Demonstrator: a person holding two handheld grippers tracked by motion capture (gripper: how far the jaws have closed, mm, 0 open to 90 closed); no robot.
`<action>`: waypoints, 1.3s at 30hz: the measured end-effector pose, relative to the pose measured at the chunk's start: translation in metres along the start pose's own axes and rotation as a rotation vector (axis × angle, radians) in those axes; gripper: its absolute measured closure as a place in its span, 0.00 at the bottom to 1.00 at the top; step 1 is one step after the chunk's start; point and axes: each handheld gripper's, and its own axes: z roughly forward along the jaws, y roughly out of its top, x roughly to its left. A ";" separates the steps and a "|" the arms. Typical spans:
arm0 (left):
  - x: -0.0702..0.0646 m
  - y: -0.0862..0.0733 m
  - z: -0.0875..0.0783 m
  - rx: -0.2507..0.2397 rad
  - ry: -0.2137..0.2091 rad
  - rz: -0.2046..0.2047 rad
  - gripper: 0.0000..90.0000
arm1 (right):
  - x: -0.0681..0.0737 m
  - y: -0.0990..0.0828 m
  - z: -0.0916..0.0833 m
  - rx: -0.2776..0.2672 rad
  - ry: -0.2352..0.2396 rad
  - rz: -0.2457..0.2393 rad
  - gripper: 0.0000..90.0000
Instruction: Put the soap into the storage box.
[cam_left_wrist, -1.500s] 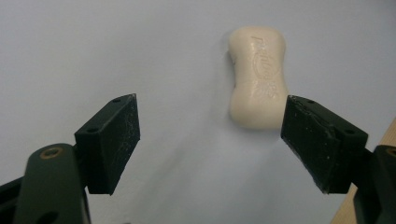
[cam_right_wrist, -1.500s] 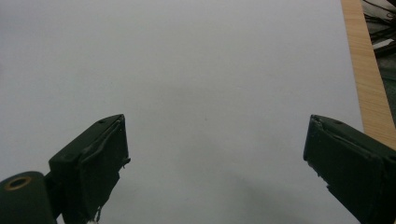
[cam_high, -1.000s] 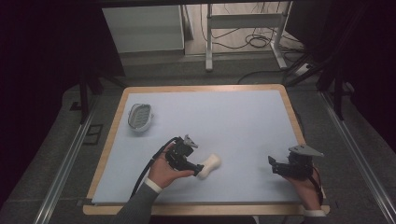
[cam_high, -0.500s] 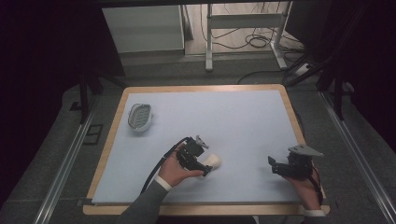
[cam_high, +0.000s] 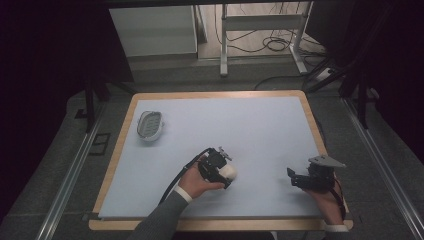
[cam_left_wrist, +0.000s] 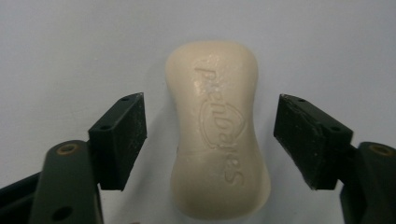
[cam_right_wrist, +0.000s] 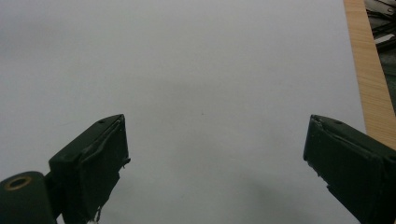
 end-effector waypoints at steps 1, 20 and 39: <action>0.000 0.000 0.002 0.006 0.005 0.002 0.30 | 0.000 0.000 0.000 0.000 0.000 0.000 0.07; -0.003 0.001 0.013 0.063 0.011 0.025 0.54 | -0.005 -0.001 -0.001 0.002 -0.012 0.016 0.07; 0.007 -0.002 0.003 0.031 0.013 0.037 0.55 | -0.008 -0.002 -0.003 -0.002 -0.020 0.019 0.07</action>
